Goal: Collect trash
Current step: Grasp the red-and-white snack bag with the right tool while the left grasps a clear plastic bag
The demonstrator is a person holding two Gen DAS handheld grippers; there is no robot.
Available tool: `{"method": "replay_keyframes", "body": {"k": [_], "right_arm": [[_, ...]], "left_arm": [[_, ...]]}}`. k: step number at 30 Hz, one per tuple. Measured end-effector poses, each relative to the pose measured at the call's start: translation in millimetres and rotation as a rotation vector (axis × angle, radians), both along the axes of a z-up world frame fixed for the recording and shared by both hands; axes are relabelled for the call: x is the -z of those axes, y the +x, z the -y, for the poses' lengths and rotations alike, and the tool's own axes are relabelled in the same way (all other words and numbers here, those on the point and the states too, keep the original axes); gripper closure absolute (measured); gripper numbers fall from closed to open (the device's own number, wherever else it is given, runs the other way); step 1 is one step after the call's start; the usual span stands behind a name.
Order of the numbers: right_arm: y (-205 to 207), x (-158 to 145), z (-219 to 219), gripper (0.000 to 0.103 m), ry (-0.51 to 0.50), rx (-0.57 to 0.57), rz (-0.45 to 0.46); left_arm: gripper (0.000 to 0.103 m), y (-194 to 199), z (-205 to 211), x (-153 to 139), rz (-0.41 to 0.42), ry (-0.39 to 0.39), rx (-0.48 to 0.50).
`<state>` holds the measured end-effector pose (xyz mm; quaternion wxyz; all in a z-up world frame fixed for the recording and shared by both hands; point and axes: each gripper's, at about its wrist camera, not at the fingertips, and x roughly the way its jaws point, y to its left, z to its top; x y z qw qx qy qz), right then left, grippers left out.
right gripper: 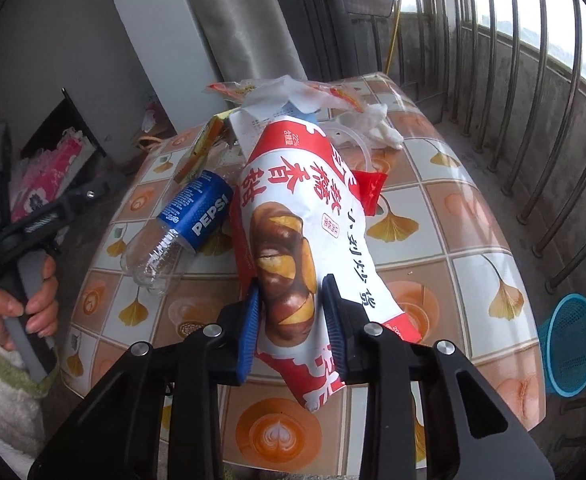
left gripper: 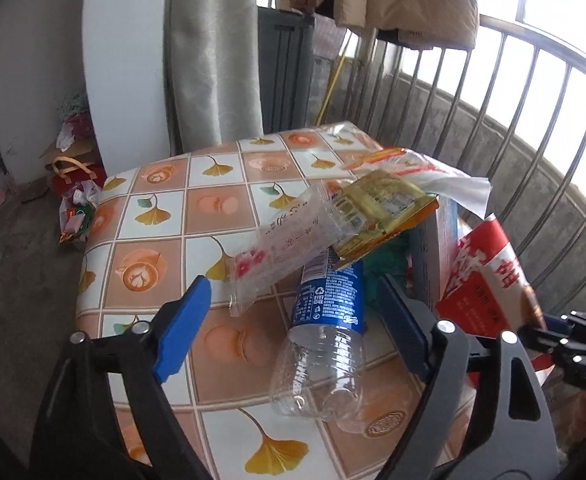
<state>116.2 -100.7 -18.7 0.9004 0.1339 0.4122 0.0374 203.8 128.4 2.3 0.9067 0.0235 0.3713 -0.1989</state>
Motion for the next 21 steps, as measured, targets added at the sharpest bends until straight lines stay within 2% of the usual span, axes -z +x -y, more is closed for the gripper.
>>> {"method": "replay_keyframes", "body": {"k": [2,5,9,13,17,21], "right_arm": [[1,1,7,0.076,0.030,0.007,0.003],[2,1,18,0.077,0.071,0.017,0.004],[4,2,25,0.077,0.113,0.024,0.005],[3,1,31,0.078,0.131,0.029,0.009],[1,1,35,0.079,0.144,0.032,0.015],[-2,0,39,0.079,0.149,0.033,0.017]], "left_arm": [[0.031,15,5,8,-0.039,0.023,0.027],[0.038,33,10,19,-0.100,0.015,0.055],[0.048,55,17,29,-0.135,0.064,0.062],[0.063,65,21,31,-0.137,0.092,0.074],[0.084,69,24,30,-0.116,0.110,0.089],[0.093,70,23,29,-0.105,0.118,0.090]]}}
